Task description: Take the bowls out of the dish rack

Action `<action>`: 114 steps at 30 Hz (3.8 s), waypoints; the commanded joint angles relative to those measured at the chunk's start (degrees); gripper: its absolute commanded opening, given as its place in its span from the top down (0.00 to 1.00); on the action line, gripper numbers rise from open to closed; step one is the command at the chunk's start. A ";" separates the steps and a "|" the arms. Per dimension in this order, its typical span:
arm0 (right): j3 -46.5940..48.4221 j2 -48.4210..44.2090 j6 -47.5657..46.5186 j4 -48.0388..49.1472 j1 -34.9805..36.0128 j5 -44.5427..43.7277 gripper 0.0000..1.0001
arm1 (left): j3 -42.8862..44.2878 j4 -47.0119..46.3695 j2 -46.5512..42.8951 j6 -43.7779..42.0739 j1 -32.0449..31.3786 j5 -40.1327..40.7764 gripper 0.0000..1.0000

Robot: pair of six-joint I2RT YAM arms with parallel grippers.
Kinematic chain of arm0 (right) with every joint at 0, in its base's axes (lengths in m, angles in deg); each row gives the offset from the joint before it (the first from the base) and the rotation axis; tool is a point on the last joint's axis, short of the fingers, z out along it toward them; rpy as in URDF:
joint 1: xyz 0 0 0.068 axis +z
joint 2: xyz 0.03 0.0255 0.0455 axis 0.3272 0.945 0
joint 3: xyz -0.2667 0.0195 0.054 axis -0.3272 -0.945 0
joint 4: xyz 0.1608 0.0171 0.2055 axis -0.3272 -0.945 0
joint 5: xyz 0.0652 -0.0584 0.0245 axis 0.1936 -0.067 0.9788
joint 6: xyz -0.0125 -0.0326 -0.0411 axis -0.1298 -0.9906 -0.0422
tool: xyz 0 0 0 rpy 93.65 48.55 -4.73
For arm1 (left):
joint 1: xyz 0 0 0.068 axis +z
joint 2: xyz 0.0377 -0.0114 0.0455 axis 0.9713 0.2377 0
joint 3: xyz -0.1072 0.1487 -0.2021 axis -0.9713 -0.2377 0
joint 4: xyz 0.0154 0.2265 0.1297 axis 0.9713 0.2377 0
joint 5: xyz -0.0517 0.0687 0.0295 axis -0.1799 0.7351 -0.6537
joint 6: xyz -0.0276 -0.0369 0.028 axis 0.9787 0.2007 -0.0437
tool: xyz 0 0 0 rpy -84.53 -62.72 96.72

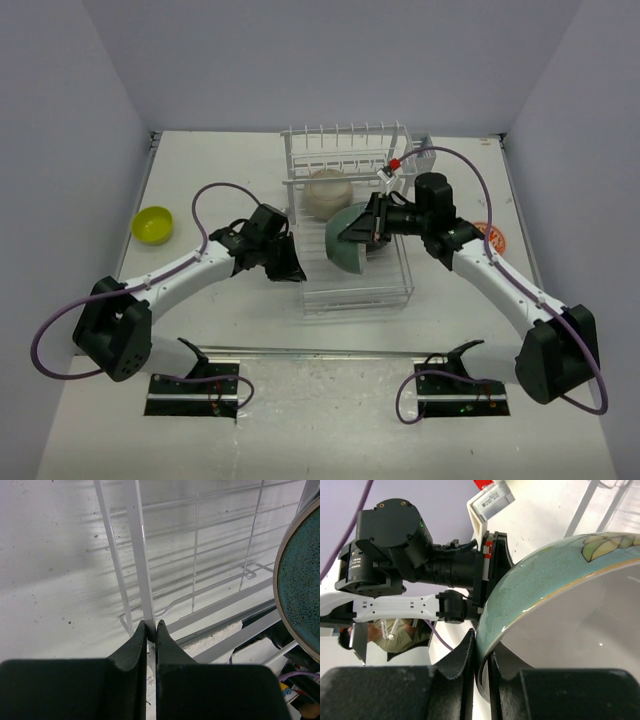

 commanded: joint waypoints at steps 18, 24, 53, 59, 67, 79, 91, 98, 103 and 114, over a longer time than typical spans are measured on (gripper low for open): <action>16.47 -11.51 -12.06 -28.09 -0.17 -9.02 1.00 | -2.37 -4.40 0.21 -1.99 -1.43 -1.60 1.00; 20.52 -13.88 -14.70 -35.31 -0.17 -14.20 1.00 | -2.81 -5.28 0.21 -2.08 -1.43 -2.21 1.00; 11.57 -15.73 -22.61 -55.10 -17.04 -53.84 1.00 | -5.18 -5.98 -3.04 -1.99 -1.43 -2.39 1.00; 7.79 -12.57 -24.98 -55.28 -22.05 -59.30 1.00 | -5.53 -5.37 -3.56 -2.17 -1.35 -1.60 1.00; 8.31 -5.81 -24.72 -55.28 -27.94 -61.94 1.00 | -6.32 -4.58 -4.00 -1.91 -1.17 -0.46 1.00; 7.87 3.24 -24.11 -55.19 -31.98 -65.19 1.00 | -8.52 -3.61 -7.43 -2.96 0.41 0.51 1.00; 8.92 10.37 -24.02 -55.28 -33.57 -66.77 1.00 | -10.63 -4.58 -9.45 -4.72 3.13 -1.25 1.00; 12.00 16.16 -23.06 -56.42 -34.00 -69.67 1.00 | -10.37 -4.84 -9.45 -5.68 4.01 -1.95 1.00; 12.53 17.58 -22.79 -56.60 -34.80 -70.55 1.00 | -10.63 -4.93 -9.54 -5.86 4.45 -2.13 1.00; 12.27 16.88 -23.14 -55.80 -34.89 -68.18 0.83 | -10.54 -5.63 -8.75 -5.69 4.72 -2.39 1.00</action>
